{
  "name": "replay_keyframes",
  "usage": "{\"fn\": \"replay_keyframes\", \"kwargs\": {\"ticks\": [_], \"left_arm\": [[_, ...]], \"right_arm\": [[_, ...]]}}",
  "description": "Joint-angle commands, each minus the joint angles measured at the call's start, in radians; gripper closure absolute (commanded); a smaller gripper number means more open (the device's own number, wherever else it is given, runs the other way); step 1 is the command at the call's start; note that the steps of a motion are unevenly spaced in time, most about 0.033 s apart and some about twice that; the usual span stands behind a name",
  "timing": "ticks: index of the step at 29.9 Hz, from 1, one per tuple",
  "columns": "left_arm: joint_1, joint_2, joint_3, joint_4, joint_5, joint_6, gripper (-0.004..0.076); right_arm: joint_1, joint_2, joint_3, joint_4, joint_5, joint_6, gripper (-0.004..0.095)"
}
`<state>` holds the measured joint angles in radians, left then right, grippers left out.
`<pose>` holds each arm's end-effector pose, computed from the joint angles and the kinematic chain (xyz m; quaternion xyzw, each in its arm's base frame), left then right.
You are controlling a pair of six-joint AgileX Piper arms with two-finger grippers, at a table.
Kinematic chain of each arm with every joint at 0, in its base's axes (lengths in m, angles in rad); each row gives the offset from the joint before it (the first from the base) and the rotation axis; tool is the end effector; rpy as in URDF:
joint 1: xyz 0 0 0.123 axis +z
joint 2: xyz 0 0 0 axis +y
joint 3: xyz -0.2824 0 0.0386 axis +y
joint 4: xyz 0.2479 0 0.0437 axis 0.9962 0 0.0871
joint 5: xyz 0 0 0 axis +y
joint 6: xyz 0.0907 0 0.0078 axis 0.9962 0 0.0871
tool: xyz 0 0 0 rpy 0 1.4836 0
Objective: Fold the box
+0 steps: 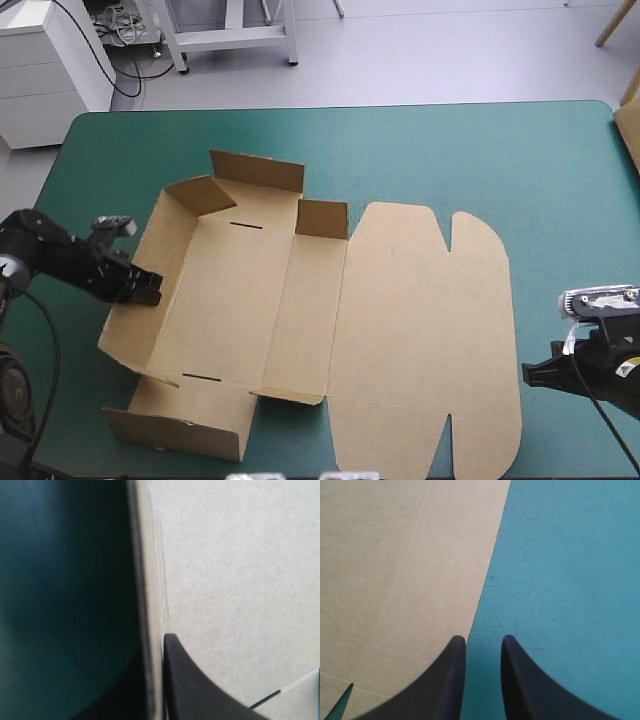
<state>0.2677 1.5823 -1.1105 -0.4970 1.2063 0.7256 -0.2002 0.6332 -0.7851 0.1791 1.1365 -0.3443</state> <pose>0.2850 0.0361 0.2497 0.1323 0.9644 -0.2059 0.1005 0.0911 -0.0035 0.3320 -0.0590 0.9383 -0.0028 0.3409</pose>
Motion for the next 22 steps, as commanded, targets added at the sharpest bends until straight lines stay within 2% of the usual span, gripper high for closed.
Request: {"fn": "replay_keyframes", "kwargs": {"ticks": [1, 7, 11, 16, 22], "left_arm": [[-0.135, -0.027, -0.203, 0.096, 0.066, -0.034, 0.0731], [-0.368, 0.018, -0.482, 0.385, 0.038, -0.057, 0.0731], [-0.511, 0.063, -0.600, 0.508, -0.038, -0.075, 0.0731], [-0.688, 0.090, -0.632, 0.718, -0.196, -0.109, 0.0731], [-0.878, 0.094, -0.632, 0.884, -0.333, -0.111, 0.0731]], "right_arm": [[0.002, 0.001, -0.024, 0.004, -0.049, -0.006, 0.0682], [0.002, 0.001, -0.024, 0.004, -0.049, -0.006, 0.0682], [0.002, 0.001, -0.024, 0.004, -0.049, -0.006, 0.0682], [0.002, 0.001, -0.024, 0.006, -0.041, -0.006, 0.0682], [0.002, 0.001, -0.024, 0.008, -0.036, -0.006, 0.0682]]}}
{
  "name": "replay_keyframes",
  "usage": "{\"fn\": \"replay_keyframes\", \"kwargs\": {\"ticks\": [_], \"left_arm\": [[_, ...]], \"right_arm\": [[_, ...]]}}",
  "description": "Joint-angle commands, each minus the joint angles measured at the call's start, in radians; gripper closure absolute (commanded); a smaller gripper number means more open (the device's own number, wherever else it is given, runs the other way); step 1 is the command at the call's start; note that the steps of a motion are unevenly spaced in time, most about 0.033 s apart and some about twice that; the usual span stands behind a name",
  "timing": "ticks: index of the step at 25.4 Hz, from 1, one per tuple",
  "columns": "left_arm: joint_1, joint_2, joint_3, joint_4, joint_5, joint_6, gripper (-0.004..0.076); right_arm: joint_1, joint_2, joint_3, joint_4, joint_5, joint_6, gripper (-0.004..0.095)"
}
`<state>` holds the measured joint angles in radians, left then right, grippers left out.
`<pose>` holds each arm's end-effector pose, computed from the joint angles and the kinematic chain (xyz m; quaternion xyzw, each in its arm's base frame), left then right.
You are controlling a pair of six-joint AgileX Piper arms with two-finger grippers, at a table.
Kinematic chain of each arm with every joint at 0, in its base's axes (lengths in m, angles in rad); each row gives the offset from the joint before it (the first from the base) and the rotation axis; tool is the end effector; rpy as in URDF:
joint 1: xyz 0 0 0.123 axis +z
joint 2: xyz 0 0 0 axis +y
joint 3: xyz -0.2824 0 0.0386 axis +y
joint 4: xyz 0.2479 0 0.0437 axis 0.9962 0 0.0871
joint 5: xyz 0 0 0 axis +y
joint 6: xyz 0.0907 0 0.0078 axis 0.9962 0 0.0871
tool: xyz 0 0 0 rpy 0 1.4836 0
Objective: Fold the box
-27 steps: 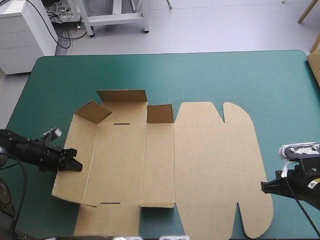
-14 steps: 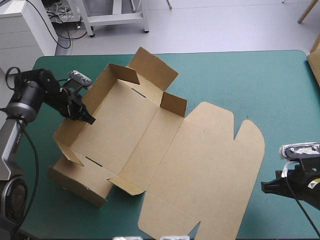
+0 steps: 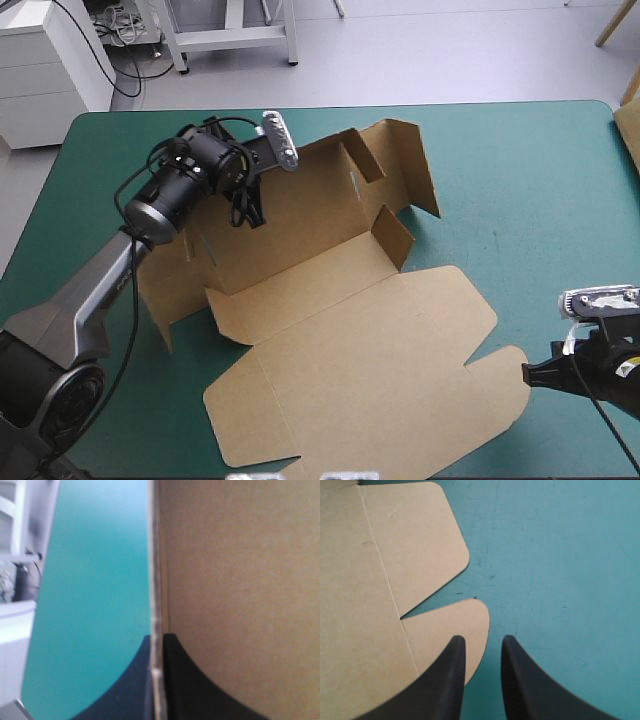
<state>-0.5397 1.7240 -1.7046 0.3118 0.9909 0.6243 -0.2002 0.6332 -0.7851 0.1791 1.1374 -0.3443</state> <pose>0.3419 -0.1775 0.3661 0.5476 0.7607 0.1634 0.3077 0.0910 -0.0034 0.3319 -0.0590 0.9384 -0.0026 0.3405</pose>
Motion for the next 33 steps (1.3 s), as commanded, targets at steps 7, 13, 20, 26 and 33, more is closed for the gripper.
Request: {"fn": "replay_keyframes", "kwargs": {"ticks": [7, 13, 20, 26, 33], "left_arm": [[-0.201, -0.048, -0.038, 0.087, -0.179, -0.008, 0.0731], [-0.259, -0.048, -0.038, -0.003, -0.186, -0.008, 0.0731], [-0.292, -0.048, 0.015, 0.048, -0.271, -0.026, 0.0732], [-0.464, -0.048, 0.216, 0.664, -0.321, -0.496, 0.0732], [-0.582, -0.048, 0.422, 1.158, -0.246, -0.910, 0.0732]], "right_arm": [[0.002, 0.001, -0.024, 0.008, -0.037, -0.006, 0.0682], [0.002, 0.001, -0.024, 0.008, -0.037, -0.006, 0.0682], [0.002, 0.001, -0.024, 0.008, -0.037, -0.006, 0.0682], [0.002, 0.001, -0.024, 0.008, -0.037, -0.006, 0.0682], [0.002, 0.001, -0.024, 0.008, -0.037, -0.008, 0.0682]]}}
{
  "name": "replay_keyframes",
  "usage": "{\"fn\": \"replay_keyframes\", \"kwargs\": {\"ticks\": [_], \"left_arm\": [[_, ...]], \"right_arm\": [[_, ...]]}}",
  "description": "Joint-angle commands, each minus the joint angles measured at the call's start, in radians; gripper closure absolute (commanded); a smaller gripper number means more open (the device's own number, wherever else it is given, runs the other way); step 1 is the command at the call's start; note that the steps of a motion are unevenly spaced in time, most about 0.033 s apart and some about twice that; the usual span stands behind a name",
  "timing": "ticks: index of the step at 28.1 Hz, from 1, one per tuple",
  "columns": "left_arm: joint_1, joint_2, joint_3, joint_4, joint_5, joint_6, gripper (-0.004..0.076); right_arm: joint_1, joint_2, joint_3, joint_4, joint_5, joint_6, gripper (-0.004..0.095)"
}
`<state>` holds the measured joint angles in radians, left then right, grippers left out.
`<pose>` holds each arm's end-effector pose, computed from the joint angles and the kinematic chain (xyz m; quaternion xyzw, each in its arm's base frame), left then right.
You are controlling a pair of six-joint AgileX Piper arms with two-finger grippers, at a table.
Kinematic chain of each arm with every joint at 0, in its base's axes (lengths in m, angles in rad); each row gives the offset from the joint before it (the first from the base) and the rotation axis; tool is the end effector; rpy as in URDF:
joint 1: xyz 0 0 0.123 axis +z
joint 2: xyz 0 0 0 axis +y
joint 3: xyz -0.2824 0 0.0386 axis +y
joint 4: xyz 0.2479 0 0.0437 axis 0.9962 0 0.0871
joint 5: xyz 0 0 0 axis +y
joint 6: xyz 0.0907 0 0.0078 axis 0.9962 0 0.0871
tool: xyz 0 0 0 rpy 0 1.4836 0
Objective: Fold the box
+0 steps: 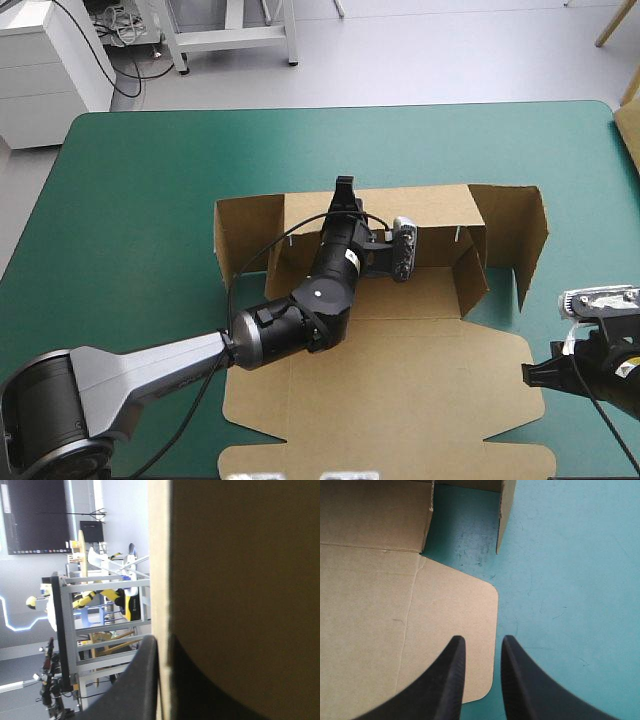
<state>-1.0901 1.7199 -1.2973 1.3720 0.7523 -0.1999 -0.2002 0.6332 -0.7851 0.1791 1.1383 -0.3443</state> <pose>0.2311 -0.3111 0.3013 0.6353 0.5294 0.3130 0.4671 0.0910 -0.0034 0.3319 -0.0591 0.9385 -0.0025 0.3400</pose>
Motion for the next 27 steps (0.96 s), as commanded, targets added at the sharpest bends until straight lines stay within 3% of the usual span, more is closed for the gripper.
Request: {"fn": "replay_keyframes", "kwargs": {"ticks": [1, 5, 14, 18, 27], "left_arm": [[-0.038, -0.044, 0.036, 0.121, 0.007, -0.112, 0.0732], [-0.056, -0.044, 0.073, 0.167, 0.040, -0.177, 0.0731], [-0.077, -0.046, 0.073, 0.167, 0.068, -0.177, 0.0732], [-0.079, -0.046, 0.073, 0.167, 0.063, -0.177, 0.0732], [-0.093, -0.048, 0.073, 0.167, 0.065, -0.177, 0.0732]], "right_arm": [[0.002, 0.001, -0.024, 0.008, -0.038, -0.014, 0.0682], [0.002, 0.001, -0.024, 0.008, -0.044, -0.061, 0.0682], [0.002, 0.001, -0.024, 0.015, -0.046, -0.018, 0.0649], [0.002, 0.001, -0.024, 0.018, -0.048, 0.081, 0.0550], [0.002, 0.001, -0.024, 0.124, -0.067, 0.083, 0.0324]]}}
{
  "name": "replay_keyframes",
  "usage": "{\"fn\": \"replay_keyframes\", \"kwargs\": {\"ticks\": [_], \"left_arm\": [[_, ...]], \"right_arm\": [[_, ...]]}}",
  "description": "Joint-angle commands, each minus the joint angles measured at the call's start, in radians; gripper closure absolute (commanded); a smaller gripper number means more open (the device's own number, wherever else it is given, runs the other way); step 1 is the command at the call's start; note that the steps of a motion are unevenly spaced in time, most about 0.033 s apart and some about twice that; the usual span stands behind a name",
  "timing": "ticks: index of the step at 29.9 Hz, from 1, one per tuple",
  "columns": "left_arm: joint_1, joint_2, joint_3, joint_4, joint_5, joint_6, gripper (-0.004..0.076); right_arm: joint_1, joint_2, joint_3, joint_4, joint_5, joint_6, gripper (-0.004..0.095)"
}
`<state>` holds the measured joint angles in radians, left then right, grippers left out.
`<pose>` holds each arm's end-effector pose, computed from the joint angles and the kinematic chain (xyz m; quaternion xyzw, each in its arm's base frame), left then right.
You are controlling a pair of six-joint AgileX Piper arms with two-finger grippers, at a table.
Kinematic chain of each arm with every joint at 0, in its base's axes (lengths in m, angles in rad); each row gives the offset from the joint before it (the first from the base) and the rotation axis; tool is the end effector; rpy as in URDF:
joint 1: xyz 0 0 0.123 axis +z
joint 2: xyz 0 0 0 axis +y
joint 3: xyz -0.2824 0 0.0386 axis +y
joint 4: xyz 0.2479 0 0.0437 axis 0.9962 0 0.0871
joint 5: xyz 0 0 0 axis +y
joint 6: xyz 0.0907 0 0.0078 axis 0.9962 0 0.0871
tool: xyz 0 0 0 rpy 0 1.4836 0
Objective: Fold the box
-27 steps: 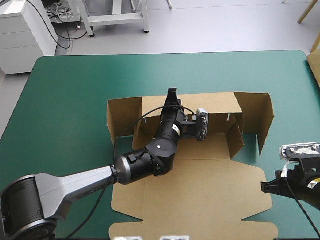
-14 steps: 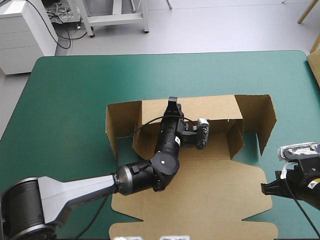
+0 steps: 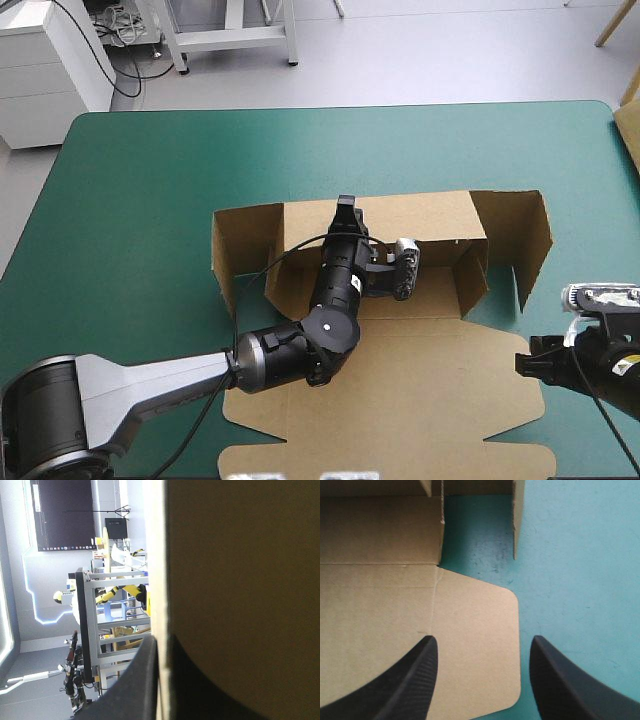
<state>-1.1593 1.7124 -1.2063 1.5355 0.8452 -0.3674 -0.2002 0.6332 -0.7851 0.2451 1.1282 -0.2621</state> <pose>0.2105 -0.3120 0.2884 0.6212 0.5110 0.3459 0.4831 0.0925 0.0016 0.3335 -0.0165 0.9353 0.0424 0.3508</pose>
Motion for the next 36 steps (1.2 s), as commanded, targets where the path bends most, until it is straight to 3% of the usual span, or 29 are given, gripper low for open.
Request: {"fn": "replay_keyframes", "kwargs": {"ticks": [1, 4, 15, 29, 36], "left_arm": [[-0.030, -0.042, -0.018, 0.004, -0.028, -0.009, 0.0732], [-0.042, -0.047, -0.018, 0.006, -0.035, -0.020, 0.0732], [-0.075, -0.049, -0.018, 0.016, -0.040, -0.048, 0.0732], [-0.066, -0.047, -0.018, 0.018, -0.078, -0.059, 0.0731], [-0.047, -0.029, -0.018, 0.005, -0.017, -0.096, 0.0731]], "right_arm": [[0.002, 0.001, -0.024, 0.067, -0.059, 0.001, 0.0307], [0.002, 0.001, -0.024, 0.074, -0.061, 0.001, 0.0259], [0.002, 0.055, -0.070, 0.070, -0.156, 0.001, 0.0263], [0.002, 0.509, -0.605, 0.000, -0.129, -0.022, 0.0263], [0.002, 0.747, -0.795, -0.002, -0.080, -0.031, 0.0262]]}}
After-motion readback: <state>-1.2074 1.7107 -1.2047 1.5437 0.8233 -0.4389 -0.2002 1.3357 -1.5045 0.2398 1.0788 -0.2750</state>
